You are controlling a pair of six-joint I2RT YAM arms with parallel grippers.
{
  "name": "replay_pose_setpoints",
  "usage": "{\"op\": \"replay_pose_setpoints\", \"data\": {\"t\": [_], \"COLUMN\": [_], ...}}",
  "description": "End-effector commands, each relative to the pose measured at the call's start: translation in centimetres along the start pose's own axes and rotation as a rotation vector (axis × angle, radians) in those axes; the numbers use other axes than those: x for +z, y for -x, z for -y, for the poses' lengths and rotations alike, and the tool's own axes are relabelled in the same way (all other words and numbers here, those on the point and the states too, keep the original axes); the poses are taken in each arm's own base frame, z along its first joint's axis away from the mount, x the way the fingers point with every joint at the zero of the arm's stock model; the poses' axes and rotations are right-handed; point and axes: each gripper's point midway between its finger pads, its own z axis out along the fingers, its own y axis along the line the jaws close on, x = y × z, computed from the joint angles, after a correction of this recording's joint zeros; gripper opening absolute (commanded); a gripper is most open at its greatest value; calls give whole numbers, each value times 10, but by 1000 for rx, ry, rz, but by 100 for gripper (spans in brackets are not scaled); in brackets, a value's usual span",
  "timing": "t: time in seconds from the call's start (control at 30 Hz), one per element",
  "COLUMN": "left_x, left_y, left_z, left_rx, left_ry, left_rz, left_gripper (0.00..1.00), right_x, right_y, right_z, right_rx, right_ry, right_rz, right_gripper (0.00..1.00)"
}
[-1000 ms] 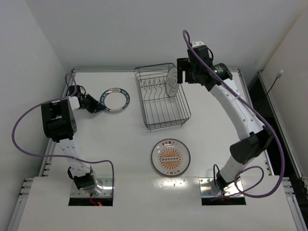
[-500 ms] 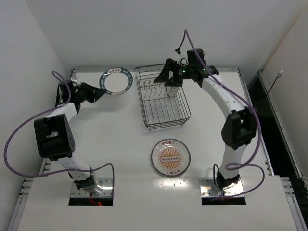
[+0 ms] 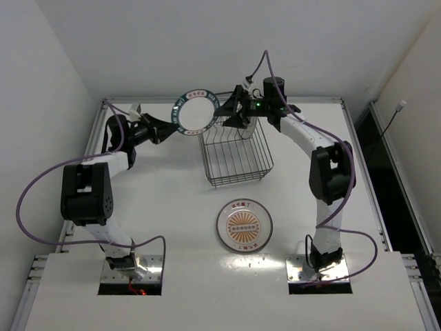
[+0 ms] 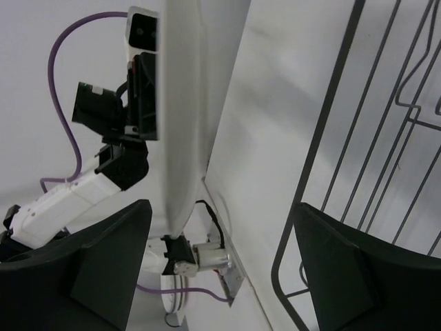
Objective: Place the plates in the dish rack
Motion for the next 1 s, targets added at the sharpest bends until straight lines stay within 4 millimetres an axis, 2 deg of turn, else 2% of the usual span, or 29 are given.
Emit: {"op": "replay_pose_setpoints", "data": {"t": [0.0,0.17,0.23,0.27,0.3,0.33,0.37,0.4,0.5,0.53,0.57,0.6,0.67,0.7,0.73,0.77,0.8,0.83,0.87,0.9,0.93,0.97], "left_x": [2,8,15,17,20,24,25,27,27,28,28,28,31,30,28,25,23,23,16,14,11,11], "left_y": [-13,-27,-40,-45,-48,-58,-57,-63,-65,-64,-64,-66,-62,-64,-59,-51,-43,-33,-27,-20,-12,-12], "left_z": [30,25,24,20,23,17,16,13,1,-2,-1,-8,-2,-15,-16,-16,-18,-11,-18,-20,-24,-25], "left_rx": [88,81,80,81,82,83,78,75,75,67,77,67,119,86,115,129,148,178,187,198,194,196], "left_ry": [-93,-83,-77,-72,-74,-65,-52,-40,7,21,21,34,34,90,123,142,165,170,211,232,249,254], "left_rz": [-41,-75,-109,-128,-138,-172,-175,-190,-201,-204,-214,-228,-232,-250,-257,-249,-229,-213,-205,-184,-167,-171], "left_gripper": [0,0,0,0,0,0,0,0,0,0,4,11,29,44,53,53,57,57,58,58,58,58], "right_x": [-3,-1,1,1,3,5,5,6,10,10,9,7,4,-7,-19,-21,-36,-41,-51,-64,-73,-78], "right_y": [7,6,8,9,10,8,13,15,15,13,18,20,20,31,43,48,64,62,75,90,96,101], "right_z": [-5,3,7,6,7,14,9,9,4,6,4,2,2,-5,-10,-9,-24,-23,-16,-30,-21,-21], "right_rx": [-21,-13,-15,-23,-13,-2,-15,-19,-29,-15,-23,-21,-32,-41,-80,-98,-141,-133,-172,-217,-206,-247], "right_ry": [52,35,23,28,27,21,29,31,39,31,19,11,-21,-51,-85,-109,-124,-168,-222,-236,-307,-344], "right_rz": [38,37,41,46,45,39,46,48,44,37,61,70,82,125,179,194,243,238,279,323,344,358], "right_gripper": [81,81,76,66,61,57,54,45,32,18,13,0,0,0,0,0,0,0,0,0,0,0]}}
